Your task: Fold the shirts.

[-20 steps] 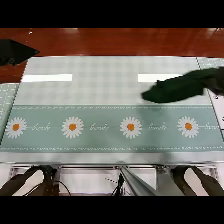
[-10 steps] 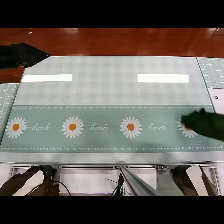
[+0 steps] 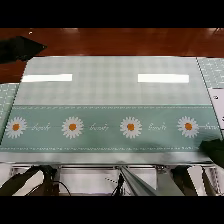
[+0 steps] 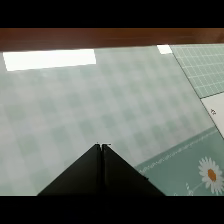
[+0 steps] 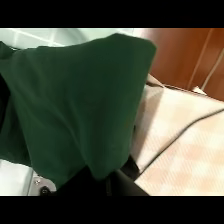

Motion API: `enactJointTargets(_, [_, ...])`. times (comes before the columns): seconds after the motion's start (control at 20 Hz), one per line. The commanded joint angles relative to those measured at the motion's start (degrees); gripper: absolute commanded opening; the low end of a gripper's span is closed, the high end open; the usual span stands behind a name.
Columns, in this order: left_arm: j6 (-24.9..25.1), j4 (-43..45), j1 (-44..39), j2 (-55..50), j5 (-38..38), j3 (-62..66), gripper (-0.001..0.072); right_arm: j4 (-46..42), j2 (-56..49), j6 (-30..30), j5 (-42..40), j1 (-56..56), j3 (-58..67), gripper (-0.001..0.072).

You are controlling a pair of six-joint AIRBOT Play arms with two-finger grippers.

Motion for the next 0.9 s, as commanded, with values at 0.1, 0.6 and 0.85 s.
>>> enactJointTargets(0.1, [1.7,0.0,-0.02,-0.02,5.9,0.0,0.0016,-3.72,0.46,0.42,4.28,-0.48,0.02,0.0027])
enactJointTargets(0.6, [2.27,-1.46,-0.02,0.15,6.88,0.09,0.0016,-4.87,3.32,-0.39,2.12,-0.48,0.02,0.0437])
enactJointTargets(0.85, [2.27,-1.97,-0.02,0.17,6.47,1.46,0.0018,9.29,3.37,-0.31,-4.17,-0.39,0.02,0.0424])
